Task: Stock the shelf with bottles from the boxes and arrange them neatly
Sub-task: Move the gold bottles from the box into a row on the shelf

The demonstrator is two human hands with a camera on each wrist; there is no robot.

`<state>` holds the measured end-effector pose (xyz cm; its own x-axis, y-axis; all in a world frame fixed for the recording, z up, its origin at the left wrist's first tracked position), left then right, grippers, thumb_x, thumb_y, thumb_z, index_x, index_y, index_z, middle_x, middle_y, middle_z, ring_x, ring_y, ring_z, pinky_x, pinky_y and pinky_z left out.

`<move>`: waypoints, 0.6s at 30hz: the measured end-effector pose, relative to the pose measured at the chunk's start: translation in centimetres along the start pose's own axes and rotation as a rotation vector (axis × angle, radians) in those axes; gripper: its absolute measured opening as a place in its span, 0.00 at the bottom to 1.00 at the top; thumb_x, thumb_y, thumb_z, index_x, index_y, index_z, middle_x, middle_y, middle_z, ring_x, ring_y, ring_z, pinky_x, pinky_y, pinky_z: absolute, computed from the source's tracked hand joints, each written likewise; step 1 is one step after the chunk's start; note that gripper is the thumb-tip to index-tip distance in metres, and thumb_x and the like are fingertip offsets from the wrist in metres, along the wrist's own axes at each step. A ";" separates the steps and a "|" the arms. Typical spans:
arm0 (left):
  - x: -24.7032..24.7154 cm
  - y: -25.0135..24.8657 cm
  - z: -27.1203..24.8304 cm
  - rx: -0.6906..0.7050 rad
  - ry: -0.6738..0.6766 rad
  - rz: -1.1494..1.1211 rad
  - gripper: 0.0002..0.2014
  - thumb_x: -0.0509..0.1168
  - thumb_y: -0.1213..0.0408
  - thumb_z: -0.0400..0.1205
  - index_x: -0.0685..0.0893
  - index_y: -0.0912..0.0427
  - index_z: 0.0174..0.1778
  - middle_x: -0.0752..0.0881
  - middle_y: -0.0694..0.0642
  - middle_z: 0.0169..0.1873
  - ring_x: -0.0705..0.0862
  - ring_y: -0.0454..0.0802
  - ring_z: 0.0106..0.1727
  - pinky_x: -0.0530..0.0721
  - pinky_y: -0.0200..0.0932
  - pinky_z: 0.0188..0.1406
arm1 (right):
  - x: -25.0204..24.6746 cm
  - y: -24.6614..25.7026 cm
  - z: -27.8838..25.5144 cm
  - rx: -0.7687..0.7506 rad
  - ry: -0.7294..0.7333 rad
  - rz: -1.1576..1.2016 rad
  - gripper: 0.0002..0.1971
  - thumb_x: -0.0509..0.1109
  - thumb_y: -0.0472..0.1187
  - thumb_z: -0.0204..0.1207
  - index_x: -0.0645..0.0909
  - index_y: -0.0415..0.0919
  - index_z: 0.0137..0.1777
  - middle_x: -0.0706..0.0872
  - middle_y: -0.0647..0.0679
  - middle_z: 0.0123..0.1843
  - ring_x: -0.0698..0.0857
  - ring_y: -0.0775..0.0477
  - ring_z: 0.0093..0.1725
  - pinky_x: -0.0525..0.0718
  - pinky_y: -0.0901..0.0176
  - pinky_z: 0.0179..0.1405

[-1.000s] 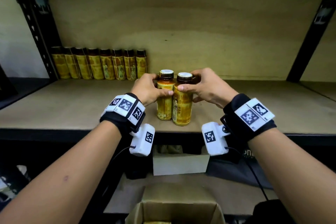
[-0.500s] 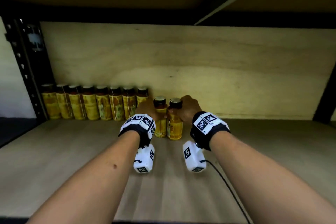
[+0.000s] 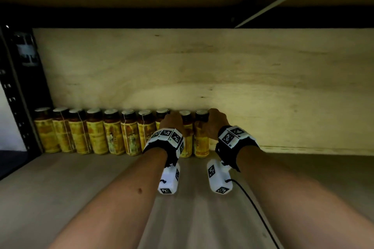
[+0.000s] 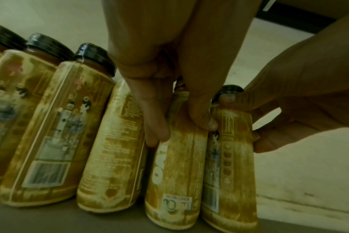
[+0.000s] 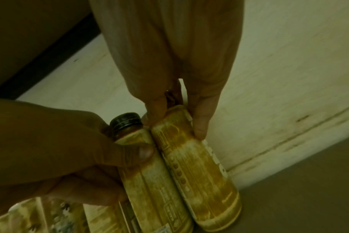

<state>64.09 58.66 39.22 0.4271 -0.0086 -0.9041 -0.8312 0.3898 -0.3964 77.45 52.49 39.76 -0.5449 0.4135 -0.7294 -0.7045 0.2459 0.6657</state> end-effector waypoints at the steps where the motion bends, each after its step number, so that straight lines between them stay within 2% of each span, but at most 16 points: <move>1: -0.2 -0.3 -0.1 0.026 -0.007 0.031 0.41 0.74 0.48 0.74 0.67 0.68 0.76 0.76 0.65 0.70 0.77 0.64 0.70 0.78 0.51 0.64 | 0.0 0.0 0.1 0.003 0.001 0.010 0.30 0.74 0.46 0.78 0.71 0.31 0.74 0.77 0.32 0.72 0.77 0.29 0.71 0.78 0.42 0.69; 4: -0.8 -0.8 -1.0 0.076 -0.015 0.121 0.40 0.72 0.44 0.75 0.69 0.69 0.74 0.76 0.65 0.70 0.78 0.64 0.68 0.79 0.52 0.62 | 0.3 -0.2 -0.8 -0.007 -0.003 0.052 0.29 0.76 0.49 0.75 0.75 0.34 0.71 0.81 0.35 0.69 0.80 0.32 0.69 0.81 0.47 0.64; 6: -1.6 -0.9 -2.4 0.093 -0.039 0.158 0.42 0.73 0.44 0.74 0.67 0.67 0.75 0.77 0.65 0.69 0.79 0.65 0.67 0.80 0.53 0.59 | 0.4 -0.5 -2.3 -0.001 0.030 0.080 0.34 0.77 0.54 0.71 0.74 0.39 0.73 0.82 0.38 0.69 0.81 0.33 0.69 0.81 0.51 0.59; 7: -2.1 -0.7 -3.1 0.080 -0.046 0.163 0.44 0.73 0.45 0.75 0.62 0.68 0.77 0.77 0.66 0.69 0.79 0.66 0.67 0.80 0.54 0.58 | 0.5 -0.8 -3.3 0.013 0.065 0.105 0.40 0.77 0.56 0.72 0.67 0.41 0.79 0.78 0.39 0.74 0.77 0.33 0.73 0.79 0.51 0.62; 8: -2.5 -0.4 -3.9 0.068 -0.046 0.157 0.46 0.72 0.46 0.76 0.56 0.68 0.79 0.76 0.68 0.69 0.78 0.68 0.68 0.80 0.54 0.57 | 0.4 -1.0 -4.7 0.032 0.104 0.102 0.45 0.75 0.55 0.74 0.56 0.39 0.85 0.71 0.38 0.80 0.72 0.34 0.77 0.75 0.51 0.67; 9: -3.0 -0.1 -4.7 0.059 -0.047 0.141 0.47 0.71 0.45 0.76 0.53 0.67 0.80 0.75 0.68 0.70 0.78 0.68 0.68 0.80 0.55 0.57 | 0.2 -1.3 -6.0 0.045 0.143 0.083 0.49 0.73 0.54 0.77 0.47 0.37 0.86 0.63 0.38 0.84 0.67 0.35 0.81 0.71 0.51 0.72; 10: -3.5 0.0 -5.8 0.060 -0.047 0.130 0.46 0.71 0.45 0.77 0.55 0.66 0.80 0.75 0.68 0.71 0.77 0.68 0.68 0.79 0.54 0.58 | -0.1 -1.5 -7.3 0.051 0.172 0.036 0.49 0.72 0.53 0.79 0.43 0.35 0.86 0.58 0.38 0.86 0.63 0.36 0.83 0.67 0.53 0.75; 12: -4.5 0.1 -8.3 0.084 -0.037 0.121 0.39 0.70 0.46 0.78 0.63 0.65 0.77 0.74 0.66 0.73 0.76 0.65 0.71 0.77 0.52 0.61 | -0.9 -1.5 -10.1 0.021 0.230 -0.065 0.45 0.71 0.51 0.80 0.49 0.33 0.85 0.59 0.38 0.85 0.63 0.38 0.82 0.66 0.55 0.75; 14: -5.2 0.2 -11.4 0.098 -0.021 0.104 0.29 0.70 0.51 0.79 0.73 0.64 0.72 0.78 0.64 0.69 0.78 0.62 0.68 0.77 0.49 0.61 | -1.6 -0.9 -13.9 -0.033 0.274 -0.167 0.35 0.71 0.48 0.80 0.61 0.36 0.82 0.67 0.40 0.82 0.69 0.40 0.79 0.69 0.58 0.72; 16: -5.8 0.6 -14.9 0.092 -0.011 0.059 0.21 0.70 0.54 0.78 0.82 0.62 0.63 0.84 0.61 0.61 0.82 0.59 0.62 0.79 0.46 0.56 | -2.1 0.0 -18.1 -0.088 0.295 -0.263 0.28 0.70 0.47 0.81 0.70 0.38 0.78 0.75 0.43 0.76 0.75 0.41 0.74 0.74 0.59 0.68; 18: -5.5 0.8 -18.5 0.095 0.028 -0.043 0.15 0.72 0.53 0.76 0.86 0.60 0.52 0.88 0.61 0.52 0.86 0.57 0.50 0.82 0.44 0.44 | -2.4 0.4 -22.2 -0.118 0.281 -0.306 0.24 0.72 0.48 0.78 0.78 0.36 0.70 0.83 0.42 0.67 0.82 0.40 0.65 0.81 0.53 0.64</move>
<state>54.48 41.97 40.88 0.4504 -0.0519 -0.8913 -0.7745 0.4739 -0.4190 68.46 32.15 38.30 -0.3937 0.0781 -0.9159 -0.8913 0.2114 0.4011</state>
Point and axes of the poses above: each hand's wrist, its own z-axis towards the middle knuckle, its own x-axis out of the palm, y = z × x, the point moved 8 cm from there along z, towards the middle knuckle
